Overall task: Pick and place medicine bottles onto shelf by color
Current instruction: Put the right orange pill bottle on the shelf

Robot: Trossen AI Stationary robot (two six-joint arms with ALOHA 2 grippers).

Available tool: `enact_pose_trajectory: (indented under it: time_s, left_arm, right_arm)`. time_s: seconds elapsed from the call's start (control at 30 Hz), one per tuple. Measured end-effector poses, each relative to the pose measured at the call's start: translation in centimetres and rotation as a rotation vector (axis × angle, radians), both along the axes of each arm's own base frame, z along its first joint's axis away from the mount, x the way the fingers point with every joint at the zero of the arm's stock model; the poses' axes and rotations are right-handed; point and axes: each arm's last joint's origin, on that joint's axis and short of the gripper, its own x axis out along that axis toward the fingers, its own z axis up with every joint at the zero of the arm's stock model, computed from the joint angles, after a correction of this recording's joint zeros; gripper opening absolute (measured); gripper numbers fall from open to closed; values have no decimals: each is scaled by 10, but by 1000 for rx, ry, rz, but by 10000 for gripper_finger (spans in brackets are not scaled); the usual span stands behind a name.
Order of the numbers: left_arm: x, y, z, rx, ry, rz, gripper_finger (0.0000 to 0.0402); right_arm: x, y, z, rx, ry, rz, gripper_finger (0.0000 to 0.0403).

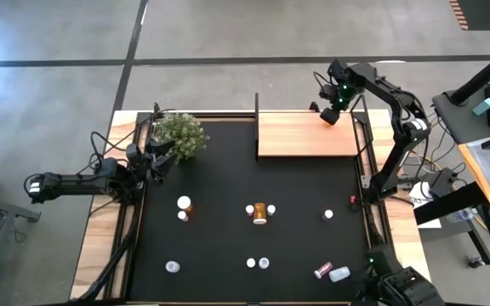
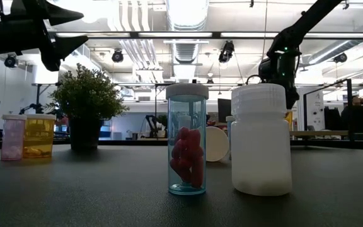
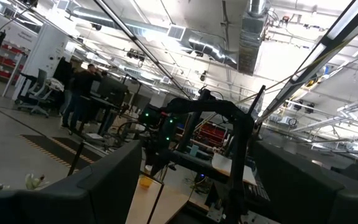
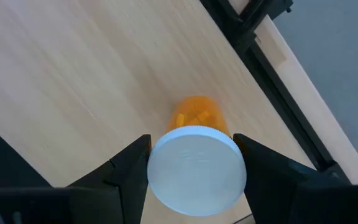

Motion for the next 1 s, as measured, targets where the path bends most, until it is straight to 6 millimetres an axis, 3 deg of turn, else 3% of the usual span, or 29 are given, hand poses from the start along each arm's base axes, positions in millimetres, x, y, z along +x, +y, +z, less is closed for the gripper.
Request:
enact_pose_trajectory:
  time_s: [0.23,0.57,1.0]
  left_arm:
    - [0,0,0,0,0,0,295]
    - [0,0,0,0,0,0,295]
    - [0,0,0,0,0,0,295]
  right_arm:
    - [5,4,-2,4,21,43,203]
    - [4,1,-2,-25,54,-69,203]
    - [4,-1,-2,-42,49,-72,206]
